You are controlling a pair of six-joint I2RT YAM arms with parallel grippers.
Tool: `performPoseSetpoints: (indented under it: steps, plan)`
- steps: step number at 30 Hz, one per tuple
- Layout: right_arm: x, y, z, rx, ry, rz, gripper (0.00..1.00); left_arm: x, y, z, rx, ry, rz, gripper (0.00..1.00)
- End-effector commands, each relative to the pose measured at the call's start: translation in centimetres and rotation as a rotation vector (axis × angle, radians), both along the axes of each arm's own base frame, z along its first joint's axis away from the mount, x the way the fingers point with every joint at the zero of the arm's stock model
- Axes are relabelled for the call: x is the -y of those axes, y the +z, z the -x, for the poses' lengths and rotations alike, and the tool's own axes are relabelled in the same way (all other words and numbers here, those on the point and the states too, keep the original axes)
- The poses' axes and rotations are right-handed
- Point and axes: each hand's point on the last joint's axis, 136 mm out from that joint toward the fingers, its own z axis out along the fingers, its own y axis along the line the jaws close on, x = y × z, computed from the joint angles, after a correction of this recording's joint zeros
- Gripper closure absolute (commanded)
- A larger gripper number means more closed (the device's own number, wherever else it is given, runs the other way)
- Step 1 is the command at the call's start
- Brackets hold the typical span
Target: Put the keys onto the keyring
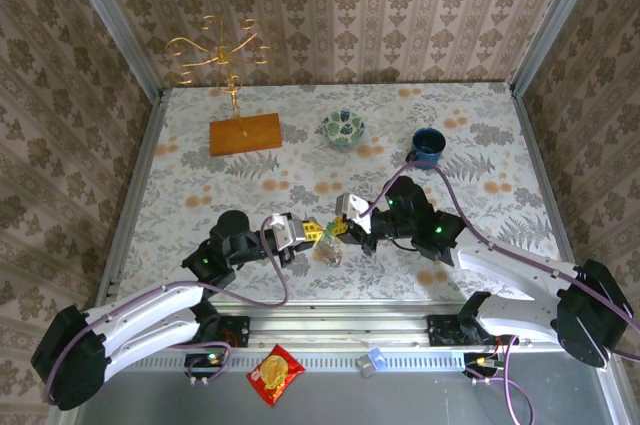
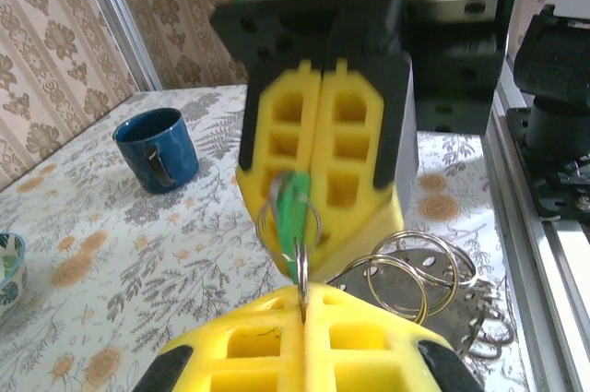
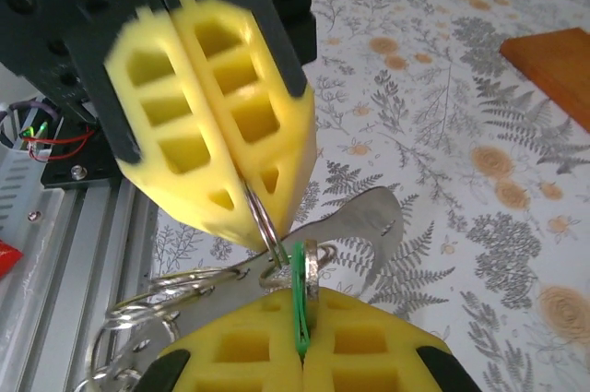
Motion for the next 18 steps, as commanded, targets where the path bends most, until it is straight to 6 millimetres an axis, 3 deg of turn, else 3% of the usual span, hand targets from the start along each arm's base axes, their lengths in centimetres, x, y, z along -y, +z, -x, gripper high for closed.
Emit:
performPoseSetpoints:
  steps: [1,9,14,18]
  plan:
    - [0.4,1.5,0.0,0.047,0.001,0.015,1.0,-0.1,1.0,-0.1,0.037,-0.004,0.007,1.0]
    - [0.6,1.9,0.3,0.057,0.015,0.036,1.0,0.0,0.9,-0.4,0.037,0.004,-0.003,1.0]
    - [1.0,1.6,-0.3,0.067,-0.013,0.073,1.0,-0.1,1.0,-0.8,0.043,0.03,0.009,0.67]
    - [1.6,1.3,-0.6,0.074,-0.039,0.121,1.0,-1.4,2.0,-1.9,0.036,0.149,0.076,0.57]
